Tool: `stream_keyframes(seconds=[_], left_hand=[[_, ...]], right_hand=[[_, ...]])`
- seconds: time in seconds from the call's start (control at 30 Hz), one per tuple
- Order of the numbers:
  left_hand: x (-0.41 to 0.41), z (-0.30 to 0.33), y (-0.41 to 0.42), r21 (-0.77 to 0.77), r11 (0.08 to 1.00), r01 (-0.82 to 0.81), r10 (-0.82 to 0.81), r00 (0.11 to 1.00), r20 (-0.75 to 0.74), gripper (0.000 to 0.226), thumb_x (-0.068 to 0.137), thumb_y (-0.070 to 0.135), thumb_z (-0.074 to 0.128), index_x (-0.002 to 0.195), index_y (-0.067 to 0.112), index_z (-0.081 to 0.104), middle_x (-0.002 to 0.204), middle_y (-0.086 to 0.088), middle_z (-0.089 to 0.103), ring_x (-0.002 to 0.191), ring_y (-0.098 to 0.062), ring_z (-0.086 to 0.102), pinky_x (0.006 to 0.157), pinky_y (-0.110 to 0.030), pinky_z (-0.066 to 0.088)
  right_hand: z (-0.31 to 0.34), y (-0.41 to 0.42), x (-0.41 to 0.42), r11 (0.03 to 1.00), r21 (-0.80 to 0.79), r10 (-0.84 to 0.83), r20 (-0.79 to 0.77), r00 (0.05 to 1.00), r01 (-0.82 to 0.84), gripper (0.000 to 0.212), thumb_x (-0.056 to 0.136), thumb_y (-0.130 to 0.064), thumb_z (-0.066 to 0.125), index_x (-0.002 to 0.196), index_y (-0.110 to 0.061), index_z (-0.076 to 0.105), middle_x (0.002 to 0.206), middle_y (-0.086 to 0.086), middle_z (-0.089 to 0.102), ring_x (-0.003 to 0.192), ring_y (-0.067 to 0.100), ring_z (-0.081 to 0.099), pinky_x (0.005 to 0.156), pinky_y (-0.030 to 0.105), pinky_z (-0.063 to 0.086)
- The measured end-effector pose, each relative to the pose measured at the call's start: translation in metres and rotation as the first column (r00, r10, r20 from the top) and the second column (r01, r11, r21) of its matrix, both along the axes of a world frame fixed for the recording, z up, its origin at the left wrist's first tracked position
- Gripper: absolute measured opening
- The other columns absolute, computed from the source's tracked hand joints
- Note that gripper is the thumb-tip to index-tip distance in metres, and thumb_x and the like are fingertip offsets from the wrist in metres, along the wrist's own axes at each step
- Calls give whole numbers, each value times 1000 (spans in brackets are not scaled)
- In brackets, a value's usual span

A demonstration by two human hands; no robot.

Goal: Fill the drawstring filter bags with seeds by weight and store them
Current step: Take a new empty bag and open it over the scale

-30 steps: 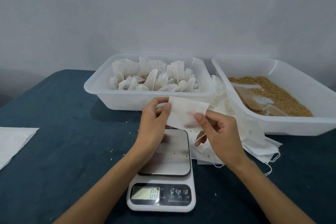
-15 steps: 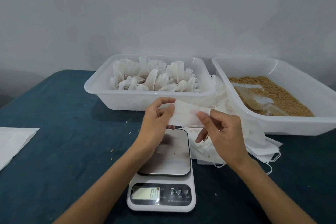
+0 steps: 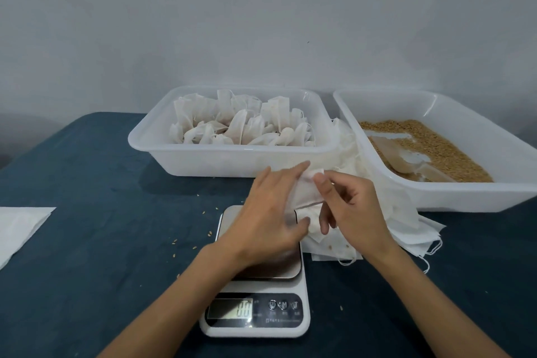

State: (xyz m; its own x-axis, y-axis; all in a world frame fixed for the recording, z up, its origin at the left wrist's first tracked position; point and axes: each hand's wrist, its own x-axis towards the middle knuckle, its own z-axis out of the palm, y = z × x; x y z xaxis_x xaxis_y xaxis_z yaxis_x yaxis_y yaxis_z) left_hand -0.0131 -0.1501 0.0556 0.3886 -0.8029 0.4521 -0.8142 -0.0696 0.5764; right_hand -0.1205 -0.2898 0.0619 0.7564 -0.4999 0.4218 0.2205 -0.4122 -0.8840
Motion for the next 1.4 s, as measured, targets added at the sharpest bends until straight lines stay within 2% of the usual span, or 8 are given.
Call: stream_keyframes(seconds=[0.33, 0.5, 0.67, 0.77, 0.9, 0.97, 1.2, 1.4], left_hand=[[4, 4, 0, -18, 991, -136, 137, 988, 66, 62, 77, 42, 66, 134, 16, 61, 122, 4, 65, 114, -14, 54, 105, -32, 33], [4, 4, 1, 23, 992, -128, 126, 990, 66, 55, 79, 21, 64, 133, 12, 60, 124, -2, 67, 116, -21, 56, 107, -35, 36], [6, 12, 3, -109, 985, -137, 98, 948, -303, 36, 84, 25, 78, 118, 25, 65, 105, 19, 67, 101, -7, 63, 98, -29, 51], [8, 14, 2, -160, 979, -126, 12, 820, -572, 34, 88, 26, 77, 119, 28, 62, 99, 9, 71, 98, -20, 68, 96, -49, 57], [10, 12, 2, -189, 975, -112, -37, 765, -643, 37, 88, 25, 74, 122, 29, 59, 105, 7, 73, 102, -17, 69, 96, -43, 58], [12, 11, 0, -199, 973, -118, -43, 752, -657, 35, 90, 22, 76, 121, 27, 61, 104, 6, 73, 99, -14, 70, 89, -30, 59], [14, 6, -1, -186, 974, -132, -19, 766, -642, 31, 92, 14, 77, 118, 24, 63, 101, 5, 74, 92, -8, 71, 83, -22, 59], [14, 4, -2, -203, 971, -128, -29, 777, -629, 31, 92, 11, 77, 117, 24, 64, 100, 3, 74, 90, -9, 70, 78, -16, 56]], right_hand=[[2, 7, -3, 983, 132, 130, -9, 992, -127, 71, 88, -81, 38, 106, -23, 75, 74, 16, 72, 42, 34, 61, 44, 30, 42], [8, 16, -6, 986, 55, 154, 40, 987, -156, 67, 92, -76, 37, 96, -24, 78, 87, 9, 77, 43, 29, 62, 44, 30, 44], [41, -30, -28, 974, -55, -197, 279, 940, 220, 42, 104, -51, 46, 93, -21, 75, 85, 2, 78, 50, 23, 67, 47, 29, 51], [63, -108, -45, 833, -260, -474, 116, 873, 488, 16, 98, -43, 60, 94, -33, 72, 89, -6, 77, 65, 13, 71, 60, 22, 56], [60, -209, -49, 716, -681, -683, -635, 362, 156, 62, 87, -48, 74, 137, -16, 54, 135, 5, 62, 112, 22, 61, 90, 33, 47], [48, -223, -45, 739, -673, -665, -736, 128, -30, 73, 85, -50, 75, 141, -10, 51, 143, 8, 56, 124, 28, 56, 97, 35, 45], [41, -233, -42, 662, -738, -726, -674, 136, -127, 23, 82, -35, 79, 94, -17, 70, 86, -2, 67, 74, 14, 61, 58, 27, 44], [44, -249, -61, 561, -809, -815, -577, 54, -177, 28, 84, -38, 72, 93, -25, 50, 88, -5, 56, 80, 15, 56, 62, 31, 41]])
